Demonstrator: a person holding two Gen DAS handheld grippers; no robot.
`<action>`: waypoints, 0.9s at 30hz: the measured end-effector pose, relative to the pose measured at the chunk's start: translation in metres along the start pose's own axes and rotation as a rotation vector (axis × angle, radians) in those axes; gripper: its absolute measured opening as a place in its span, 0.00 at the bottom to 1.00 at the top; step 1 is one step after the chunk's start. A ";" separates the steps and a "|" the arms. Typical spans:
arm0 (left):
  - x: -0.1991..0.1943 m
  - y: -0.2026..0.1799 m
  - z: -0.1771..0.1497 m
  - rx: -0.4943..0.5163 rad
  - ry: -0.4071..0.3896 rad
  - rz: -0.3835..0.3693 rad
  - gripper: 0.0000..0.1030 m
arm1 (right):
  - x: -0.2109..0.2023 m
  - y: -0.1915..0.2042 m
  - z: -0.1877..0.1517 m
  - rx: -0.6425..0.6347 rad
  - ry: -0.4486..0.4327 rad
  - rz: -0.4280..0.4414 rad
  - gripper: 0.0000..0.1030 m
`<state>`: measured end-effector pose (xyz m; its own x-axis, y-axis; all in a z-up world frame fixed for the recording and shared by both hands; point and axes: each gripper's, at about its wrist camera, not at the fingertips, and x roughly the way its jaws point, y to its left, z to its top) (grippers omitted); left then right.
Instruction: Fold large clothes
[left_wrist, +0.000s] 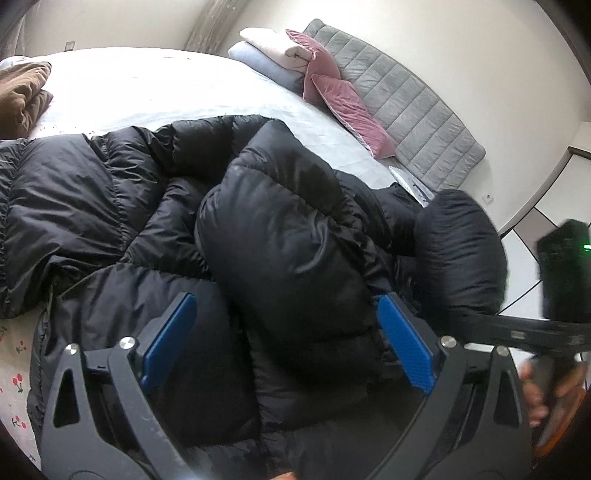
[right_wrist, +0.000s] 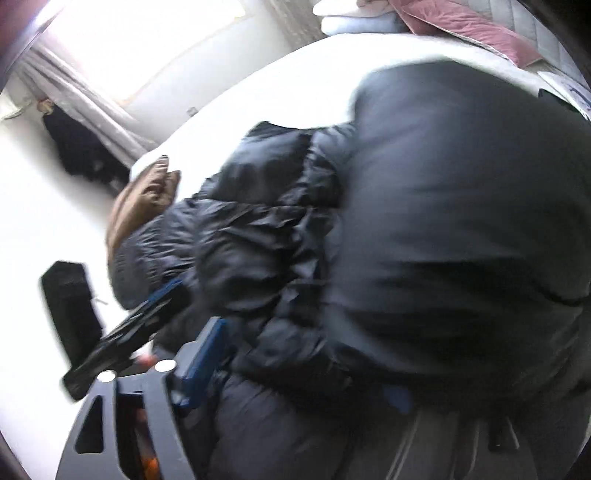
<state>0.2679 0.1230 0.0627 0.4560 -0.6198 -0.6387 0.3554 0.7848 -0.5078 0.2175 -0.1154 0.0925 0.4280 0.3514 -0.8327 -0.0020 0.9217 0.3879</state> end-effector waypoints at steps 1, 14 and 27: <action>0.000 0.000 0.000 -0.001 0.002 0.002 0.96 | -0.007 0.000 -0.004 -0.002 0.006 0.011 0.79; -0.007 -0.001 0.002 0.007 -0.007 0.019 0.96 | -0.083 -0.055 -0.021 0.189 -0.102 0.163 0.83; -0.005 0.000 0.002 0.004 -0.005 0.027 0.96 | 0.021 -0.067 -0.045 0.290 0.280 0.082 0.84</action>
<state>0.2673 0.1260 0.0665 0.4697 -0.5985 -0.6490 0.3459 0.8011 -0.4884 0.1858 -0.1621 0.0317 0.1746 0.4894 -0.8544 0.2466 0.8183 0.5191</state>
